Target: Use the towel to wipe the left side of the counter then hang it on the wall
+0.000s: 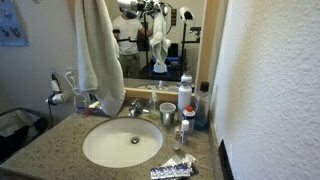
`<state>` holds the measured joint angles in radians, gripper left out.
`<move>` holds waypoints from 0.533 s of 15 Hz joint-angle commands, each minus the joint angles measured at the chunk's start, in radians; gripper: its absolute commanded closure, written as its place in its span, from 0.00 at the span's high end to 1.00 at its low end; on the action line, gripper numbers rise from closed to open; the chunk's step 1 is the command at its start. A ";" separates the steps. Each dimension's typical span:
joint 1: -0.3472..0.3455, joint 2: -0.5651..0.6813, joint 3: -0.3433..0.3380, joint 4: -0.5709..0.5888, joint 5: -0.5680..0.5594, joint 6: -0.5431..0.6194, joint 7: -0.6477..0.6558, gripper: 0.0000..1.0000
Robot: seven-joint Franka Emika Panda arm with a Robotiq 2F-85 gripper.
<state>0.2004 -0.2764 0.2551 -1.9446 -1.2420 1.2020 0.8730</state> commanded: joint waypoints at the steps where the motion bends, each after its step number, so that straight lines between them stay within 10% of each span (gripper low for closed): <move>1: -0.038 0.000 -0.049 0.068 -0.101 0.009 -0.023 0.03; 8: -0.109 0.034 -0.185 0.175 -0.261 0.200 -0.047 0.03</move>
<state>0.1242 -0.2715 0.1020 -1.8302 -1.4606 1.3370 0.8495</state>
